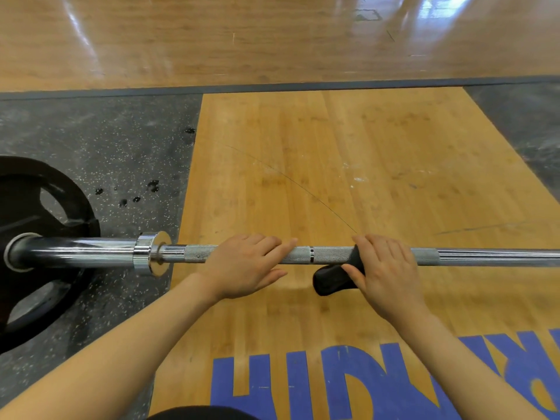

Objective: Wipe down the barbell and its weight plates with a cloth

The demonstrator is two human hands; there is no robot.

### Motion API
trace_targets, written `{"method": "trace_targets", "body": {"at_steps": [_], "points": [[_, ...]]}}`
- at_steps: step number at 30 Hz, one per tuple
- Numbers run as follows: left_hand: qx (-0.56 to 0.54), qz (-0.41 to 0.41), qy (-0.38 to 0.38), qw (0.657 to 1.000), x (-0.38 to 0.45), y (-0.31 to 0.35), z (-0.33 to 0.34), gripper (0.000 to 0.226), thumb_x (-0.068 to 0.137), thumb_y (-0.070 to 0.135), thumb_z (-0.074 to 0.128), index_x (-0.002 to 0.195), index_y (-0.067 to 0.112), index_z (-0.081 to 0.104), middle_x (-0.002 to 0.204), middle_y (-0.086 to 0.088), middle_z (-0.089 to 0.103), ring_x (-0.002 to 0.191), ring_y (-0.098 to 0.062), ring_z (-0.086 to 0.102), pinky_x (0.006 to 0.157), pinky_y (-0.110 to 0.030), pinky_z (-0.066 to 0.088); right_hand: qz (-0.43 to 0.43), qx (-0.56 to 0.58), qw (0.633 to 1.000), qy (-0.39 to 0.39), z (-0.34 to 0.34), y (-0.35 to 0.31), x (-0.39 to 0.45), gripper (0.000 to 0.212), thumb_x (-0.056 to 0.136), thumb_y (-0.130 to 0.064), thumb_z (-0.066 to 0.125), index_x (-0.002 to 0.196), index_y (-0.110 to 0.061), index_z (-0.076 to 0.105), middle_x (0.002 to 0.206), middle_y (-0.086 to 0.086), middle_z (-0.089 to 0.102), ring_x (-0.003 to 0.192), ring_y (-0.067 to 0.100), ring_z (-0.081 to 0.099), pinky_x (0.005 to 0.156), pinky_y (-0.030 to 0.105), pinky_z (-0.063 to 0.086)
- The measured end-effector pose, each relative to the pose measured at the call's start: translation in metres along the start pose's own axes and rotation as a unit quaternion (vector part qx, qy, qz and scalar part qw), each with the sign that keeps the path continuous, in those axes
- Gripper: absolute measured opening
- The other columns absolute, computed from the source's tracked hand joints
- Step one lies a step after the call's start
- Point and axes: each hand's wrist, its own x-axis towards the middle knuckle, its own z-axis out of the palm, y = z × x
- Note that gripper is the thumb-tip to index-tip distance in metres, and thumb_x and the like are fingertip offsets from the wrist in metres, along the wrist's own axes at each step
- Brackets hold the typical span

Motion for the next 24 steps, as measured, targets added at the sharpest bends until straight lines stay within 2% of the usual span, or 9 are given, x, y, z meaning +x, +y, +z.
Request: {"method": "trace_targets", "body": {"at_steps": [4,7,9,11,13,17,24], "points": [[0.016,0.011,0.021,1.0,0.0,-0.002,0.006,0.051,0.097,0.045,0.038,0.13,0.013,0.06,0.099,-0.001,0.067,0.075,-0.02,0.065,0.05,-0.031,0.049,0.009,0.006,1.0,-0.02,-0.006,0.031,-0.006,0.057,0.095,-0.051,0.036,0.118,-0.006,0.062,0.107,0.012,0.062,0.091,0.035,0.059,0.084,0.04,0.036],[0.03,0.001,0.031,0.999,0.002,-0.002,0.009,0.049,0.097,0.045,0.038,0.128,0.016,0.062,0.096,0.001,0.067,0.071,-0.018,0.063,0.048,-0.029,0.044,0.014,0.027,0.999,-0.032,-0.009,0.02,0.002,0.057,0.093,-0.049,0.038,0.12,-0.004,0.061,0.108,0.012,0.063,0.093,0.035,0.059,0.083,0.043,0.041],[0.027,-0.007,0.035,0.999,0.004,-0.004,0.01,0.048,0.098,0.045,0.039,0.128,0.017,0.062,0.096,0.002,0.068,0.068,-0.017,0.063,0.047,-0.028,0.043,-0.025,0.04,0.998,-0.044,-0.011,0.001,0.013,0.06,0.092,-0.049,0.039,0.123,-0.002,0.06,0.108,0.012,0.064,0.092,0.033,0.061,0.081,0.043,0.047],[0.016,-0.013,0.037,0.999,0.006,-0.005,0.012,0.048,0.098,0.046,0.038,0.13,0.017,0.061,0.102,0.001,0.068,0.072,-0.018,0.065,0.049,-0.029,0.047,-0.074,0.044,0.994,-0.06,-0.011,-0.023,0.025,0.064,0.091,-0.049,0.038,0.127,-0.001,0.059,0.11,0.012,0.065,0.094,0.031,0.062,0.08,0.042,0.05],[0.01,-0.012,0.037,0.999,0.007,-0.007,0.012,0.049,0.099,0.046,0.038,0.132,0.017,0.059,0.112,-0.001,0.068,0.084,-0.02,0.067,0.056,-0.031,0.052,-0.091,0.046,0.992,-0.067,-0.009,-0.043,0.034,0.063,0.092,-0.047,0.037,0.129,-0.001,0.058,0.111,0.011,0.066,0.096,0.03,0.063,0.081,0.04,0.051],[0.019,-0.007,0.028,0.999,0.01,-0.012,0.012,0.051,0.101,0.047,0.035,0.136,0.016,0.054,0.124,-0.003,0.064,0.102,-0.02,0.065,0.062,-0.032,0.053,-0.077,0.033,0.995,-0.056,-0.004,-0.042,0.035,0.057,0.094,-0.042,0.037,0.129,-0.002,0.059,0.113,0.01,0.066,0.096,0.028,0.063,0.082,0.039,0.049],[0.023,-0.013,0.028,0.999,0.015,-0.017,0.016,0.049,0.101,0.045,0.034,0.135,0.017,0.054,0.123,-0.003,0.064,0.101,-0.02,0.066,0.057,-0.03,0.05,0.0,0.025,0.999,-0.021,0.001,0.022,0.015,0.05,0.095,-0.036,0.039,0.124,0.0,0.058,0.115,0.016,0.063,0.099,0.036,0.059,0.089,0.045,0.042]]}}
